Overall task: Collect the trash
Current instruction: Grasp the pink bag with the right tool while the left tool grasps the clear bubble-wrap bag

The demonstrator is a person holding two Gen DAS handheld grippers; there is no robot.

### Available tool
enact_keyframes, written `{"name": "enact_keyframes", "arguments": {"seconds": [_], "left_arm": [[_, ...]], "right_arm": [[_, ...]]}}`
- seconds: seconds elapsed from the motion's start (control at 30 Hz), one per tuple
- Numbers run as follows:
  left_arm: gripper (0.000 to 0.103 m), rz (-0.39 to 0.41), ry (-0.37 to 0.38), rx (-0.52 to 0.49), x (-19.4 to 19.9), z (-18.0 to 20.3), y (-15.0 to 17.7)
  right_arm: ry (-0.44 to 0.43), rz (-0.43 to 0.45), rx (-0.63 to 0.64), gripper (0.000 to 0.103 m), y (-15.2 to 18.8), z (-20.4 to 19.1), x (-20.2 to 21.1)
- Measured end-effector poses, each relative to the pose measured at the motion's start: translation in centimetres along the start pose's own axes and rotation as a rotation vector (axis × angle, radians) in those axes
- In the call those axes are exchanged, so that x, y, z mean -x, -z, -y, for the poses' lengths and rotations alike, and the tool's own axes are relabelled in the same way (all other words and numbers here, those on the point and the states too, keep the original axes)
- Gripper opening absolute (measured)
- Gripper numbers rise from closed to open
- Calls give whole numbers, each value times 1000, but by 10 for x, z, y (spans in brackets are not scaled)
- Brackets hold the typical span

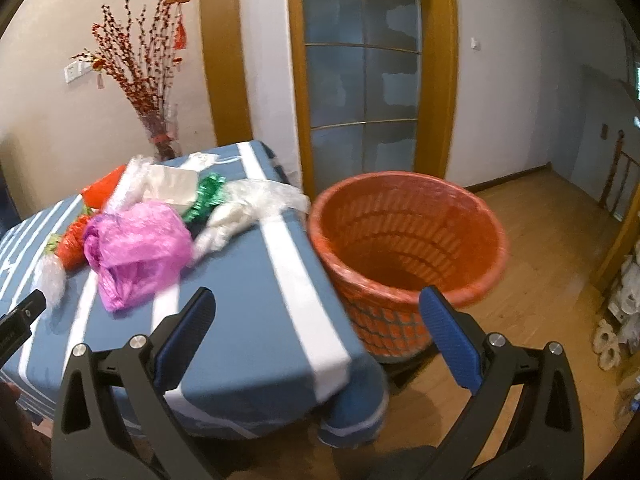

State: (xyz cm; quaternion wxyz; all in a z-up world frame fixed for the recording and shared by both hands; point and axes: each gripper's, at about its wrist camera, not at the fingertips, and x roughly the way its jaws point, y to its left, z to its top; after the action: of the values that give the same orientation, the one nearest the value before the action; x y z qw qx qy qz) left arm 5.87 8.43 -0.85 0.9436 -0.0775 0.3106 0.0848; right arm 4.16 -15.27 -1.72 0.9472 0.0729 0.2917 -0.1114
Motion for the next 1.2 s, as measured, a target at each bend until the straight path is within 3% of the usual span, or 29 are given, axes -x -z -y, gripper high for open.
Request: {"name": "enact_keyframes", "arguments": {"seconds": [0.2,0.43,0.57,0.8,0.9,0.97,1.0,1.07,1.2], "left_arm": [[101,15,-52,36,-18,-27,-22],[101,45,-109,62,-26,-59,-40],[101,49,-129,62,-32,-73,-47],[101,15,-127,79,-50,-87,-51],[101,-3,-118,86,-56,-89,-49],[101,-15,-97,91,-60,-90,-48],[101,-21,-85,91,-62,-89,-47],[101,-27,-73,88,-64,-88,-46],[101,-33,-43,78,-65,-82,-47]], "right_arm": [[-158,-2,16,99,-18,-39,-26],[-357,-27,88,98,-34,-112,-52],[-368,-38,175,97,-35,-152,-65],[-333,-100,260,94,-27,-182,-95],[-337,-130,298,76,-20,-188,-103],[-346,-142,299,56,-17,-187,-104],[-356,-146,295,53,-16,-186,-104],[-375,-144,291,31,-14,-185,-105],[-410,-135,288,17,-16,-182,-96]]}}
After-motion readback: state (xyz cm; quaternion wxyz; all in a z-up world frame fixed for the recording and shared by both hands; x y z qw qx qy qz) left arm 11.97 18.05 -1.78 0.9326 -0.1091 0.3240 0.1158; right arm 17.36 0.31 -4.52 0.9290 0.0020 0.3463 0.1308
